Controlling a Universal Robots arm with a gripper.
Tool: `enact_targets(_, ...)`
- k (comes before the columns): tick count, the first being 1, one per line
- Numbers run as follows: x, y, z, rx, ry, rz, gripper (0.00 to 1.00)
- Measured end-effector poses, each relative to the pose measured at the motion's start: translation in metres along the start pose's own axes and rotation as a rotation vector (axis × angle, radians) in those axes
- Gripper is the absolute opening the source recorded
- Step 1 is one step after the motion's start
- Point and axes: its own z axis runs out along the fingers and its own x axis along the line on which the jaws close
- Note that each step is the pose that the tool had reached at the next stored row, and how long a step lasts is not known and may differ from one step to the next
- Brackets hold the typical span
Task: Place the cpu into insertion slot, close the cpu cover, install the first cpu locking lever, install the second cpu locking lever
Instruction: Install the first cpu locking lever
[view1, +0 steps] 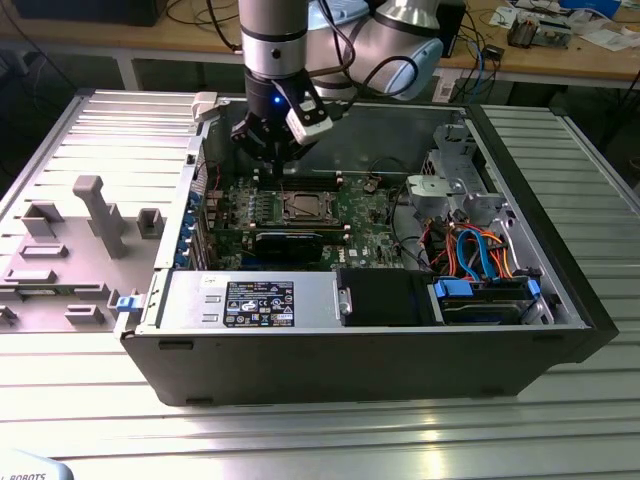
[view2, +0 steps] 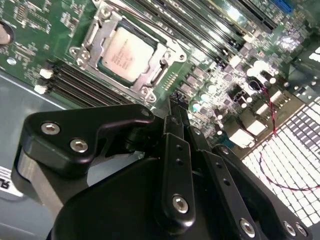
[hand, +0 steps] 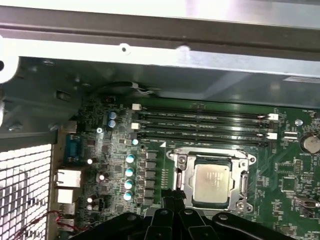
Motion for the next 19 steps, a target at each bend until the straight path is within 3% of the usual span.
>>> enact_targets(5, 0.0080, 0.0006, 0.0007, -0.0029, -0.0003, 0.000, 0.11)
enact_targets(11, 0.0084, 0.0028, 0.0019, -0.0052, -0.0003, 0.000, 0.11)
enact_targets(19, 0.0084, 0.0121, 0.0045, -0.0124, -0.0009, 0.000, 0.11)
